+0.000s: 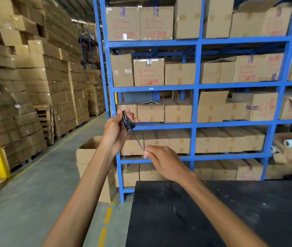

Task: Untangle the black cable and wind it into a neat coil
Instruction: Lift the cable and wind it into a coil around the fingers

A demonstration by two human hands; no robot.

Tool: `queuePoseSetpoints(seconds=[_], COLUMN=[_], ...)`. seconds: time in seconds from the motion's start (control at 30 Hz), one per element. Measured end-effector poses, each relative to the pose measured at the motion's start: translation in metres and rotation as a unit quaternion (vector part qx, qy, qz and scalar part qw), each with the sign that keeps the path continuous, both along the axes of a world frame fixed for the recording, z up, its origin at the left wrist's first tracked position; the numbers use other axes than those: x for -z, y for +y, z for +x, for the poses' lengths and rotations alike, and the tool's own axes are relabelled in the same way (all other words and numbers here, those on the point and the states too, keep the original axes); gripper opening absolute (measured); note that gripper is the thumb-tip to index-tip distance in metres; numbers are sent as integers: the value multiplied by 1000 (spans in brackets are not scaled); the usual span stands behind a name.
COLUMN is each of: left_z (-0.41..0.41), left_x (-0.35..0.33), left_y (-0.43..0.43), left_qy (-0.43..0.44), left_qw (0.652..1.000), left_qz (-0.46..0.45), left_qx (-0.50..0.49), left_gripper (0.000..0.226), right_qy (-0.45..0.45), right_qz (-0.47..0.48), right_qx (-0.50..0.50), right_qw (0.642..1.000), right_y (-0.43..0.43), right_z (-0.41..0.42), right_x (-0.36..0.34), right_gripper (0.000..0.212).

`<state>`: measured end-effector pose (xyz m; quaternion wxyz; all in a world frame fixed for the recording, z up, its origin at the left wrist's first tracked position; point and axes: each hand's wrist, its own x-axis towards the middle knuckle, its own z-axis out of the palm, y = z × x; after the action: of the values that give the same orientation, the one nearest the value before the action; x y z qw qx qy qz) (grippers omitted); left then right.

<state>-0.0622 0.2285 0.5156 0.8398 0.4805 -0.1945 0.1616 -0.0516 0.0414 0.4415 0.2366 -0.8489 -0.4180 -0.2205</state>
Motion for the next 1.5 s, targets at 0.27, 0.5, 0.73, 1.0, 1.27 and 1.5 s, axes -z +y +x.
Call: queuePoseSetpoints(seconds=[0.27,0.5,0.73,1.0,1.27,1.5], left_z=[37,15,-24,-14,21,34], left_x=[37,57,37,-10,3,36], left_y=[26,9,-24,-28,-7,1], left_qy=[-15,36,21,-15,25,19], left_qw=[910,868,931,991,942,785], left_qz=[313,488,347,130,177,454], left_qx=[-273,-83,106,22,-285,-421], left_gripper=[51,50,51,39,45,44], right_qy=[-64,-160,-166,28,35,5], right_qz=[-75,-53,-32,25,-24,-97], right_qx=[34,72,95,-1,-22,9], right_qw=[995,983,981,999,999,995], right_y=[-14,-46,-61,-21,0,-19], right_z=[-23,-10,27,10,-17,-29], right_x=[-14,-87,-117,-33,-16,-54], right_gripper=[25,22,12,33,28,30])
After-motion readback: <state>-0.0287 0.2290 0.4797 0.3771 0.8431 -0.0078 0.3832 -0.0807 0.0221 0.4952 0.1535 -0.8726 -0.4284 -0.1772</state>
